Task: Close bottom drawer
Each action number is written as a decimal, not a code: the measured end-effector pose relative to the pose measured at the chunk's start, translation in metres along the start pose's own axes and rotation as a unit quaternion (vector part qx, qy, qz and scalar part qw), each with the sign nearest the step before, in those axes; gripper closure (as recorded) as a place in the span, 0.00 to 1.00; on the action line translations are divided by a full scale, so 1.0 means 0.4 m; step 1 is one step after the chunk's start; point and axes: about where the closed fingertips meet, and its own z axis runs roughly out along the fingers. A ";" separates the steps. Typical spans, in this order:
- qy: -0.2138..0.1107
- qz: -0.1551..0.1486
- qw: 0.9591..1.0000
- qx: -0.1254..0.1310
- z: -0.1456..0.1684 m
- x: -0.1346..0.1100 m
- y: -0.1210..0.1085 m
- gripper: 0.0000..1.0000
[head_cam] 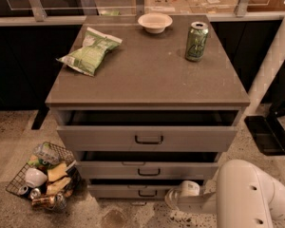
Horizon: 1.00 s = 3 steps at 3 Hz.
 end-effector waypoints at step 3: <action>-0.001 0.000 1.000 -0.001 -0.002 -0.017 0.013 0.39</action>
Offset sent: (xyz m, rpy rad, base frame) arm -0.0065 0.0017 0.0000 0.0000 -0.0001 0.0001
